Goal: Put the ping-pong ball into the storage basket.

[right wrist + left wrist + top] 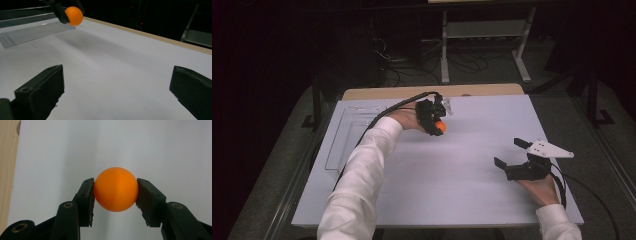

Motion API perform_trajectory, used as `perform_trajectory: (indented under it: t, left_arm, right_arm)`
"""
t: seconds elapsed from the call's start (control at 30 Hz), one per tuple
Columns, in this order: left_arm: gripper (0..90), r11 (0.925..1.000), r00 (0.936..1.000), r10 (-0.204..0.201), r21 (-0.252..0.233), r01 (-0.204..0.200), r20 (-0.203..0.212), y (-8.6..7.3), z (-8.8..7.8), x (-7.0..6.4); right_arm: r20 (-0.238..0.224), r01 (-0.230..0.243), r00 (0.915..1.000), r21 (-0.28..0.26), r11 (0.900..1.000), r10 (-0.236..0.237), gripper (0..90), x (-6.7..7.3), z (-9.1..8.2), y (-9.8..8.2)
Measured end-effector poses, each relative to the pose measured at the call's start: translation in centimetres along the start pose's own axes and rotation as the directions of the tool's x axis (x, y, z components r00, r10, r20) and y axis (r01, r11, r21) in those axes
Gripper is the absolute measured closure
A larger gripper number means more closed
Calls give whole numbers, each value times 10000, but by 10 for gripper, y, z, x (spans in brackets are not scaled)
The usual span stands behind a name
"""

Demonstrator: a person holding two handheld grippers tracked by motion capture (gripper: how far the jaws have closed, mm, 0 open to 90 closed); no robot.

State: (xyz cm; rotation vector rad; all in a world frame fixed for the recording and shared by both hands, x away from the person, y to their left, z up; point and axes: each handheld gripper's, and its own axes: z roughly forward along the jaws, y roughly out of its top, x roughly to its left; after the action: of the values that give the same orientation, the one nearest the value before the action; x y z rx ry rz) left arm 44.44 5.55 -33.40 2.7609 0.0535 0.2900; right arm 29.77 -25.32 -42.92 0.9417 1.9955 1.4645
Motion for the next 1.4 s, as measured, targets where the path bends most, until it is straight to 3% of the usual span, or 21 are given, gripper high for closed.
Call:
perform_trajectory:
  t: [0.7,0.9,1.4]
  left_arm:
    - [510,9999,9994,-108,84,111,-321,-5,-25,-6]
    - [509,9996,9989,58,287,-45,-463,-7,-33,-7]
    - [509,10000,9971,-33,67,39,-756,-13,-61,-14]
  right_arm:
    - [-29,26,10000,25,10000,-26,0,0,0,0]
    - [-22,38,10000,38,10000,-38,0,0,-1,0]
    - [-37,86,10000,82,9999,-85,0,0,0,0]
